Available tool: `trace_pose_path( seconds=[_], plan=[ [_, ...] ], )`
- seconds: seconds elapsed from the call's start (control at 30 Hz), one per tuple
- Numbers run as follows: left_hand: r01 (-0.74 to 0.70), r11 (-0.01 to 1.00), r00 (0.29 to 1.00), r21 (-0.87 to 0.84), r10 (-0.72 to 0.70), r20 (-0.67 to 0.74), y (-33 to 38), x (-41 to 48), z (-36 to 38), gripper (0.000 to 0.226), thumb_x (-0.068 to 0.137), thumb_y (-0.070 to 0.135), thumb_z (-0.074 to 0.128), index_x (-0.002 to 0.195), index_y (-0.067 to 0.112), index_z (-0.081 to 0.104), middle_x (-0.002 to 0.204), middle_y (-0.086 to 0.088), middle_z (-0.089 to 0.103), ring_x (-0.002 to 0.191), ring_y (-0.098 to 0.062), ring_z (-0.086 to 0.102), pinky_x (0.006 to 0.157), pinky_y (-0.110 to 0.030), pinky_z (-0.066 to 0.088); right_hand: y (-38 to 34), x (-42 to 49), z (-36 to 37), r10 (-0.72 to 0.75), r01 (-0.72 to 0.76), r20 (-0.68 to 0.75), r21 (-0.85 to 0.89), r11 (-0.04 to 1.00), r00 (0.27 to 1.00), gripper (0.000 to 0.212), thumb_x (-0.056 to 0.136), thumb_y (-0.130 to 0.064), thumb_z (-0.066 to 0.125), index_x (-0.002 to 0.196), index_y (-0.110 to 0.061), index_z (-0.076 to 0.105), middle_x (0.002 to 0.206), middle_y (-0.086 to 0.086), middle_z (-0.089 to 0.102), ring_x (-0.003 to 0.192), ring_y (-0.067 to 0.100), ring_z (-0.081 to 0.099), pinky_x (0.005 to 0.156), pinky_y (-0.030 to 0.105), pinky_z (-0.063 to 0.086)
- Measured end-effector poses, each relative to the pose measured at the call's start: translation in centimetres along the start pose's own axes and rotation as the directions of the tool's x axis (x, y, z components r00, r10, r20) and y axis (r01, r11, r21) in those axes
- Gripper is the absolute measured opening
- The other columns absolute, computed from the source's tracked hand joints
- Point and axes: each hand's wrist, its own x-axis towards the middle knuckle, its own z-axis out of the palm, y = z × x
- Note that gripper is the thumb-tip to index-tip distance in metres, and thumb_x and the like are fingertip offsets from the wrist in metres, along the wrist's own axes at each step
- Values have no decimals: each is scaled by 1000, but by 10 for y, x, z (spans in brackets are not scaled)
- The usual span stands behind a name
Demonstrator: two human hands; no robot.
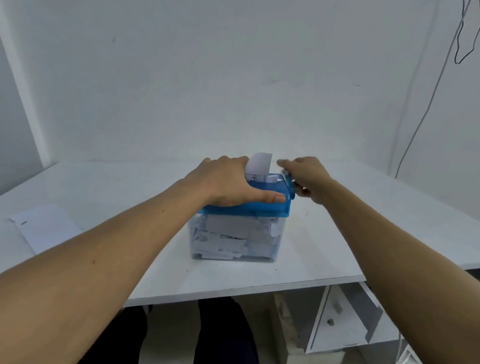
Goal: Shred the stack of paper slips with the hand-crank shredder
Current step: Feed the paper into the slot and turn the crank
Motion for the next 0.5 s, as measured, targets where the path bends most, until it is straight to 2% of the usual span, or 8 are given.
trace_pose_path(
  seconds=[0.1, 0.17, 0.23, 0.33, 0.43, 0.5],
  plan=[
    [10, 999, 1000, 32, -10, -3, 1, 0, 1, 94, 56, 101, 48, 118, 30, 53, 107, 8, 61, 93, -20, 58, 78, -38, 47, 24, -4, 12, 111, -111, 24, 0, 994, 994, 26, 94, -11, 56, 69, -9, 50, 60, 6, 48, 44, 12, 36, 37, 19, 30],
    [19, 998, 1000, 54, -18, -17, 2, 0, 0, 96, 57, 101, 47, 120, 28, 52, 109, 7, 60, 95, -22, 58, 81, -40, 47, 38, -16, 16, 134, -134, 17, -20, 991, 991, 28, 95, -5, 45, 68, -7, 50, 58, 7, 49, 46, 13, 36, 41, 22, 31],
    [35, 998, 999, 59, -33, -20, 3, -1, -1, 99, 56, 102, 46, 121, 27, 50, 109, 6, 60, 96, -23, 58, 80, -40, 46, 48, -29, 17, 152, -151, 19, -59, 987, 988, 27, 96, -7, 42, 72, -6, 53, 60, 8, 52, 49, 14, 39, 45, 23, 32],
    [44, 997, 999, 59, -43, -14, 3, -1, -1, 99, 56, 101, 47, 122, 26, 49, 109, 6, 59, 95, -23, 57, 79, -40, 45, 58, -42, 16, 154, -145, 54, -141, 979, 987, 29, 99, -16, 46, 73, -6, 55, 61, 7, 56, 48, 14, 41, 44, 23, 34],
    [40, 998, 999, 58, -39, -6, 3, -1, -2, 99, 55, 101, 48, 119, 26, 49, 107, 6, 59, 95, -23, 56, 80, -40, 44, 62, -57, 12, 124, -97, 106, -225, 969, 987, 30, 100, -18, 51, 72, -6, 55, 60, 6, 55, 48, 13, 42, 47, 23, 36],
    [37, 996, 999, 77, -38, 1, 4, 0, -3, 99, 54, 102, 46, 117, 26, 49, 107, 7, 58, 96, -23, 55, 83, -40, 43, 61, -70, 5, 102, -70, 136, -222, 973, 985, 33, 100, -18, 49, 70, -6, 55, 56, 5, 54, 43, 11, 40, 44, 22, 34]
  ],
)
